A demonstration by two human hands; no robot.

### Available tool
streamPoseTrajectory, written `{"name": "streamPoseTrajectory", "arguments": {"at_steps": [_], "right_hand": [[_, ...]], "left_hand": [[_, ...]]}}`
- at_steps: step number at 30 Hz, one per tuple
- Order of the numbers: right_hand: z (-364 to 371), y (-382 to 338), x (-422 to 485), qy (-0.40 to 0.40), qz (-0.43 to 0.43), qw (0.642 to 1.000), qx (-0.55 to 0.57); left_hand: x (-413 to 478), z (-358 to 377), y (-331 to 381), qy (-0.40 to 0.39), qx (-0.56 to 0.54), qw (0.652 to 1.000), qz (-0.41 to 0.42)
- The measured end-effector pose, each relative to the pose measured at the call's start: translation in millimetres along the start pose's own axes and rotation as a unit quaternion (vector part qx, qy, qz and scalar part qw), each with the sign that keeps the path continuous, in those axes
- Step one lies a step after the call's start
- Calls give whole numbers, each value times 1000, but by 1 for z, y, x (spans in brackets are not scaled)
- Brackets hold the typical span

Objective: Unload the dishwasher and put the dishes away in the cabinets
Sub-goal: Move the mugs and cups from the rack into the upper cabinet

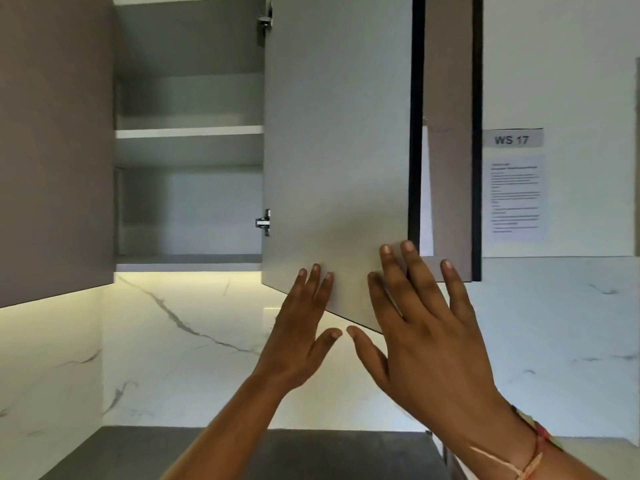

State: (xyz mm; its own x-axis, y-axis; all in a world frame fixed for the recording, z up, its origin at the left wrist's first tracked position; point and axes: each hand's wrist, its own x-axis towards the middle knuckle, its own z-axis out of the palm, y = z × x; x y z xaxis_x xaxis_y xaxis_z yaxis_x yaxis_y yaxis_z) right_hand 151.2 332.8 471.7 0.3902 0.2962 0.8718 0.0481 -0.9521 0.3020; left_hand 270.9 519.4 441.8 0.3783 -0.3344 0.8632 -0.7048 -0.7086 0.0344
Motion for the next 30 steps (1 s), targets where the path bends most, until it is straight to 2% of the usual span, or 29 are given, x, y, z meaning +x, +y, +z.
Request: {"name": "streamPoseTrajectory", "arguments": {"at_steps": [5,10,14,20,30], "right_hand": [[25,21,7,-83,24,993,-75],[67,42,18,-180,24,979,-91],[91,54,26,-221,49,969,-97],[107,58,32,-238,72,963,-106],[101,44,9,-218,47,964,-143]], "left_hand": [[24,36,-17,-26,127,991,46],[45,63,-31,-63,169,983,30],[57,76,-40,-91,179,979,26],[66,89,-41,-90,178,979,30],[48,88,-40,-48,156,986,34]]}}
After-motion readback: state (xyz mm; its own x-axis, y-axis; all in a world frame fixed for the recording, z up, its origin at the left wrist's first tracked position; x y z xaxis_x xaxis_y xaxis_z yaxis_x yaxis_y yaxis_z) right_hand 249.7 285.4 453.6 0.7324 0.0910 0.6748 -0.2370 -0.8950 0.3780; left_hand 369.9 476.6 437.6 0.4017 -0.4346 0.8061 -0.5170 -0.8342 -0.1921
